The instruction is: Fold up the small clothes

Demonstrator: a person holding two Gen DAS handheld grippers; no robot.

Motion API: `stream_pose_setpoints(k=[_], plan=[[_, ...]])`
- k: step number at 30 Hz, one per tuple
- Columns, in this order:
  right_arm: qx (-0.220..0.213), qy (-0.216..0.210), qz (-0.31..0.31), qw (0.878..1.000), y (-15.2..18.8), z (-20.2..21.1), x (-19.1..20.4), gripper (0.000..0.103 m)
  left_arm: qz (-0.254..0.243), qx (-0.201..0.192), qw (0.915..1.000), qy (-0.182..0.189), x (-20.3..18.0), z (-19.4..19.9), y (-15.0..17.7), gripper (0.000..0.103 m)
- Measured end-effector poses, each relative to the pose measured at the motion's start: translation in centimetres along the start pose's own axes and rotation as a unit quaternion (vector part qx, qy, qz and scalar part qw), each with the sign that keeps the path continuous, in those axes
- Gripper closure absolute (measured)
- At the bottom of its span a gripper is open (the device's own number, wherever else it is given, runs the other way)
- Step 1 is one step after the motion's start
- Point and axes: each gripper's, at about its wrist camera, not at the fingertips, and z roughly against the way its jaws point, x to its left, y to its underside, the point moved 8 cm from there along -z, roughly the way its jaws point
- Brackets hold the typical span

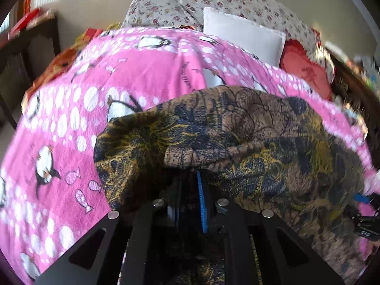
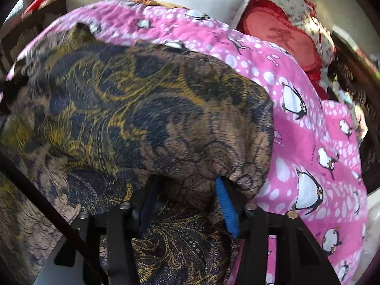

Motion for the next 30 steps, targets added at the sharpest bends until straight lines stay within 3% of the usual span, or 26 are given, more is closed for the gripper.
stream_pose_setpoints(k=[3, 6, 11, 17, 19, 21, 25, 27, 30], plan=[[0.002, 0.004, 0.006, 1.000, 0.1, -0.6, 1.1, 0.015, -0.032, -0.001, 0.9989, -0.034, -0.8, -0.3, 0.1, 0.085], [0.000, 0.016, -0.006, 1.000, -0.1, -1.2, 1.7, 0.005, -0.023, 0.003, 0.9994, -0.027, -0.3, -0.1, 0.1, 0.085], [-0.009, 0.015, -0.023, 1.000, -0.3, -1.5, 2.1, 0.000, 0.000, 0.013, 0.9999, 0.002, 0.6, -0.2, 0.1, 0.084], [-0.008, 0.017, -0.028, 0.999, -0.3, -1.8, 2.3, 0.000, 0.007, 0.021, 0.9997, 0.005, 0.6, -0.1, 0.3, 0.083], [-0.013, 0.017, -0.034, 0.999, -0.4, -1.5, 2.2, 0.000, 0.005, 0.024, 0.9997, 0.003, 0.6, 0.7, 0.4, 0.075], [-0.022, 0.019, -0.044, 0.999, -0.2, -0.3, 2.4, 0.002, 0.000, 0.001, 1.0000, 0.004, 0.5, 3.0, 0.2, 0.042], [-0.065, 0.031, -0.052, 0.996, 0.7, 4.3, 2.7, 0.005, -0.023, -0.051, 0.9983, 0.015, 0.4, 9.5, 1.3, 0.032], [-0.085, 0.040, -0.047, 0.994, 1.7, 7.4, 2.8, 0.005, -0.024, -0.051, 0.9982, 0.021, 0.9, 12.3, 2.8, 0.022], [-0.095, 0.015, -0.055, 0.994, 4.9, 12.4, 2.1, 0.005, -0.027, -0.028, 0.9986, 0.036, 2.0, 15.7, 6.2, 0.019]])
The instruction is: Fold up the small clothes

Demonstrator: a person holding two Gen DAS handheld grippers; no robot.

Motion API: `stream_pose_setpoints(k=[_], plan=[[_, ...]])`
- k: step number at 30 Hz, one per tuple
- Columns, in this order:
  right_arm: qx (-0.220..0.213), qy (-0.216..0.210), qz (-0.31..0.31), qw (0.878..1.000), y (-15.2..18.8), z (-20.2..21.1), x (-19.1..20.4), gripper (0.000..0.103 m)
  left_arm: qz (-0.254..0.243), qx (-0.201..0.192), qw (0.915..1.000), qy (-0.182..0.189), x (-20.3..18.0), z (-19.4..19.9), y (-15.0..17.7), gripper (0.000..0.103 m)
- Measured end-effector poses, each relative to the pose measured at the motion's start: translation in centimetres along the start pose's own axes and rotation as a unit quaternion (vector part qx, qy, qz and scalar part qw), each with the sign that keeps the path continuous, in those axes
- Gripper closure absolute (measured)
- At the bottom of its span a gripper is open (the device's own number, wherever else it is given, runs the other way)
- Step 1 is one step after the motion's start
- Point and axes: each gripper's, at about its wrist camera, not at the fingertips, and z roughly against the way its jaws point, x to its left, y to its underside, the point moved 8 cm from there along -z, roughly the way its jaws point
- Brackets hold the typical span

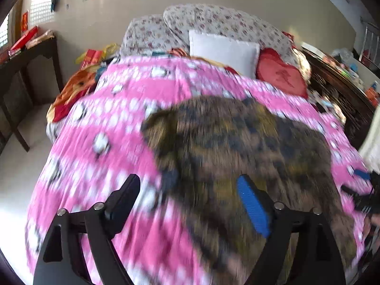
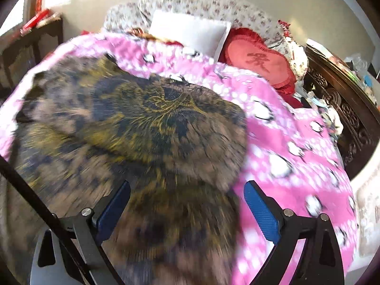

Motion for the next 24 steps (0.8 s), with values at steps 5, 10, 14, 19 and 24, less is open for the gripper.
stream_pose_setpoints(k=[5, 10, 14, 19, 24], plan=[[0.027, -0.078, -0.053, 0.995, 8.2, 7.9, -3.6, 0.004, -0.017, 0.038, 0.9990, 0.015, 1.3, 4.3, 7.9, 0.019], [0.046, -0.099, -0.093, 0.990, 16.4, 11.4, -5.4, 0.004, -0.045, 0.051, 0.9967, 0.044, -0.7, 6.5, 15.3, 0.019], [0.059, -0.110, -0.112, 0.986, 20.6, 10.8, -5.9, 0.014, -0.094, 0.049, 0.9941, 0.023, -2.2, 6.7, 19.8, 0.019], [0.083, -0.094, -0.071, 0.990, 22.3, 8.6, -4.7, 0.035, -0.102, 0.039, 0.9939, 0.018, -1.8, 7.2, 22.3, 0.019], [0.085, -0.124, -0.064, 0.987, 23.3, 7.8, -3.3, 0.076, -0.079, 0.012, 0.9961, 0.038, -0.5, 8.8, 23.5, 0.019]])
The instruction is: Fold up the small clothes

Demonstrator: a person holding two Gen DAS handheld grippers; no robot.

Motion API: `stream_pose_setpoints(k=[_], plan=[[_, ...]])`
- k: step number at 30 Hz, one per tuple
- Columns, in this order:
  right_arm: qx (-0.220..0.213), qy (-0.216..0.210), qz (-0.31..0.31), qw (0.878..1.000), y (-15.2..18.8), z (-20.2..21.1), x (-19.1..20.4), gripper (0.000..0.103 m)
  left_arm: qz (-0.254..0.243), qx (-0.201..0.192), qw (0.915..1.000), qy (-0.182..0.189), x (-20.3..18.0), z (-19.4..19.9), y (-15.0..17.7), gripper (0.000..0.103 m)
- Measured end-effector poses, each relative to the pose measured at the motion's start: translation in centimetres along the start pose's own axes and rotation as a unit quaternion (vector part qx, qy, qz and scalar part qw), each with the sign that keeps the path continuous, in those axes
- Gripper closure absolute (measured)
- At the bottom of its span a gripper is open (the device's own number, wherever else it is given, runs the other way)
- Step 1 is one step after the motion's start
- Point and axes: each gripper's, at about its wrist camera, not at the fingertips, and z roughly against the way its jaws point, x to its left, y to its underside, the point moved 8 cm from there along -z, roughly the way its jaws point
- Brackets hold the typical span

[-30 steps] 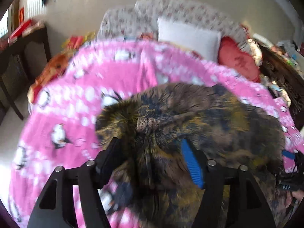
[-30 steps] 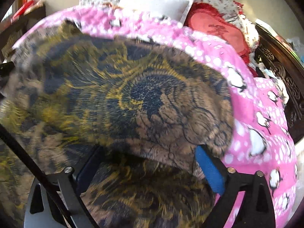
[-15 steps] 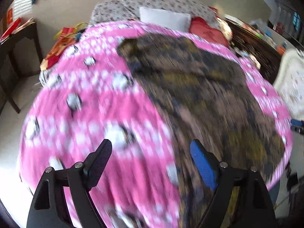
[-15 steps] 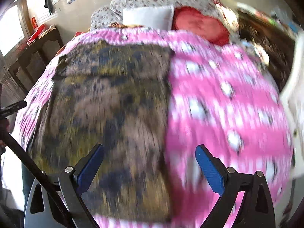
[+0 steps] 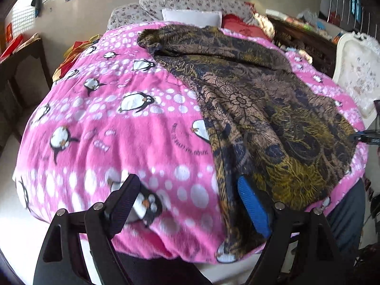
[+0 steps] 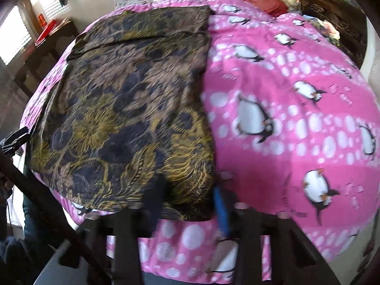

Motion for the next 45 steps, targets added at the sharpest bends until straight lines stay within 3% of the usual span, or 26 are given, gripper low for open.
stream_pose_setpoints(k=[2, 8, 12, 14, 19, 23, 26, 28, 30, 31, 32, 35, 37, 40, 45], plan=[[-0.012, -0.013, 0.000, 1.000, 0.2, 0.0, 0.3, 0.084, 0.000, -0.007, 1.0000, 0.004, 0.0, 0.1, 0.6, 0.019], [-0.028, -0.041, -0.034, 0.998, 0.7, -0.5, -0.2, 0.085, -0.012, -0.003, 0.9998, 0.015, -1.6, -0.3, 1.8, 0.019], [-0.041, -0.029, -0.023, 0.998, 0.7, -0.5, 0.2, 0.085, -0.007, -0.019, 0.9966, 0.080, -3.7, 1.2, 1.9, 0.019], [-0.046, -0.027, -0.022, 0.998, 0.7, -0.5, 0.2, 0.085, -0.015, -0.013, 0.9973, 0.070, -4.0, 0.9, 2.3, 0.020], [-0.054, -0.033, -0.032, 0.998, 0.8, -0.5, -0.1, 0.085, 0.020, 0.008, 0.9961, 0.085, -3.9, 0.2, 3.3, 0.034], [-0.059, -0.038, -0.044, 0.997, 0.7, -0.6, -0.4, 0.083, 0.034, 0.018, 0.9941, 0.102, -4.4, 0.2, 3.8, 0.058], [-0.059, -0.033, -0.041, 0.997, 0.7, -0.6, -0.2, 0.082, 0.061, 0.026, 0.9888, 0.134, -4.2, 0.0, 4.0, 0.063], [-0.057, -0.030, -0.036, 0.997, 0.6, -0.6, -0.1, 0.082, 0.084, 0.026, 0.9809, 0.173, -4.4, 0.2, 4.0, 0.065], [-0.056, -0.033, -0.037, 0.997, 0.6, -0.6, -0.1, 0.081, 0.099, 0.026, 0.9761, 0.192, -4.5, 0.2, 3.9, 0.078], [-0.056, -0.036, -0.040, 0.997, 0.6, -0.6, -0.2, 0.081, 0.106, 0.024, 0.9759, 0.190, -4.3, 0.2, 3.8, 0.083], [-0.056, -0.039, -0.043, 0.997, 0.6, -0.6, -0.3, 0.081, 0.110, 0.023, 0.9766, 0.184, -4.2, 0.2, 3.8, 0.096], [-0.050, -0.047, -0.057, 0.996, 0.5, -0.3, -0.5, 0.082, 0.125, 0.021, 0.9774, 0.169, -3.6, 0.2, 3.6, 0.096], [-0.046, -0.048, -0.055, 0.996, 0.3, 0.3, -0.3, 0.088, 0.113, 0.010, 0.9809, 0.158, -3.8, 0.8, 3.1, 0.097], [-0.072, -0.071, -0.049, 0.994, -0.7, 2.6, 0.3, 0.091, 0.090, -0.043, 0.9836, 0.150, -4.0, 3.6, 1.0, 0.097], [-0.162, -0.108, -0.077, 0.978, -5.2, 8.0, -0.1, 0.096, 0.097, -0.149, 0.9704, 0.163, -2.9, 8.4, -6.0, 0.097]])
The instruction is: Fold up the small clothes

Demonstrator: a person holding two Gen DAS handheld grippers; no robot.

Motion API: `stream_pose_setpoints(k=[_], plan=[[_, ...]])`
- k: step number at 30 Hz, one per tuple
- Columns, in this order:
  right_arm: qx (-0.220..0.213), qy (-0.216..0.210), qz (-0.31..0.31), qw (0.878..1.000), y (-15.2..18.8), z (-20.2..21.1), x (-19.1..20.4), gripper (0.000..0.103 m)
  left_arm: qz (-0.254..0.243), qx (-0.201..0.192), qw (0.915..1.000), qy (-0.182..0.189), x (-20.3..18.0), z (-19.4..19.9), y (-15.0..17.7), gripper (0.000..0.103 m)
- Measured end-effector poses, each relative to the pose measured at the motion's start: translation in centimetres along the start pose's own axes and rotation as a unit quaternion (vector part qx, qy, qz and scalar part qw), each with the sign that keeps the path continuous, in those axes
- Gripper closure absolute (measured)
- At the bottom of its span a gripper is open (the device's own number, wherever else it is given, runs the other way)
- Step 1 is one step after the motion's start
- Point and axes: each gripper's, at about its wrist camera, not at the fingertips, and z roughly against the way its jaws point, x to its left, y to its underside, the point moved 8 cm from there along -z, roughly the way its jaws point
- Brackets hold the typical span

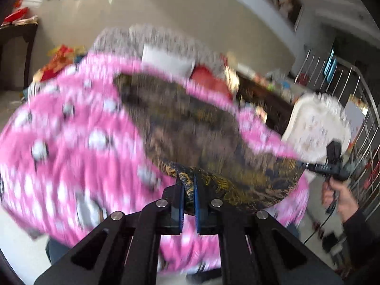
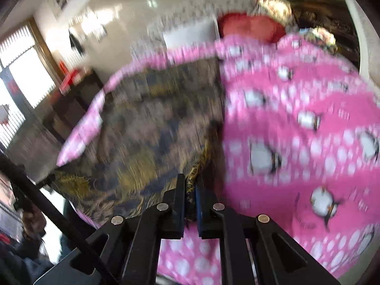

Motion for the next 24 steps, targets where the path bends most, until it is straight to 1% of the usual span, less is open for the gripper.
stream_pose_setpoints(k=[2, 4, 6, 7, 10, 13, 14, 16, 18, 20, 22, 24], plan=[[-0.030, -0.009, -0.006, 0.999, -3.1, 0.6, 0.5, 0.096, 0.004, -0.030, 0.9995, 0.002, -0.2, 0.1, -2.8, 0.097], [-0.047, -0.015, -0.013, 0.999, -5.6, 0.5, 1.0, 0.096, 0.016, -0.056, 0.9983, 0.000, 0.0, -0.5, -6.4, 0.097], [-0.060, -0.027, -0.028, 0.997, -8.4, 0.0, 1.2, 0.096, 0.027, -0.071, 0.9970, -0.014, 0.5, -1.7, -9.2, 0.097], [-0.062, -0.032, -0.036, 0.997, -9.9, -0.6, 1.2, 0.096, 0.034, -0.075, 0.9963, -0.023, 0.9, -2.2, -10.3, 0.097], [-0.070, -0.045, -0.074, 0.994, -14.2, -2.7, 0.9, 0.096, 0.075, -0.079, 0.9929, -0.048, 2.8, -5.2, -15.0, 0.097], [-0.081, -0.052, -0.115, 0.989, -18.9, -5.2, 0.4, 0.096, 0.097, -0.085, 0.9881, -0.084, 5.1, -8.5, -19.4, 0.097], [-0.084, -0.050, -0.125, 0.987, -20.5, -6.4, 0.2, 0.096, 0.099, -0.084, 0.9869, -0.095, 5.9, -9.3, -20.4, 0.096], [-0.082, -0.038, -0.128, 0.988, -22.8, -8.8, -0.2, 0.096, 0.101, -0.071, 0.9841, -0.128, 7.7, -12.8, -22.9, 0.096], [-0.073, -0.018, -0.129, 0.989, -24.7, -11.8, -0.8, 0.096, 0.108, -0.046, 0.9807, -0.156, 9.6, -16.1, -24.2, 0.096], [-0.058, 0.000, -0.131, 0.990, -25.7, -14.7, -1.5, 0.096, 0.119, -0.012, 0.9769, -0.177, 11.6, -19.7, -24.6, 0.096], [-0.041, 0.013, -0.134, 0.990, -26.4, -18.0, -2.4, 0.096, 0.117, 0.013, 0.9708, -0.209, 13.8, -23.0, -24.5, 0.096], [-0.030, 0.029, -0.141, 0.989, -26.5, -20.7, -3.6, 0.096, 0.110, 0.025, 0.9668, -0.230, 15.1, -25.0, -24.0, 0.096]])
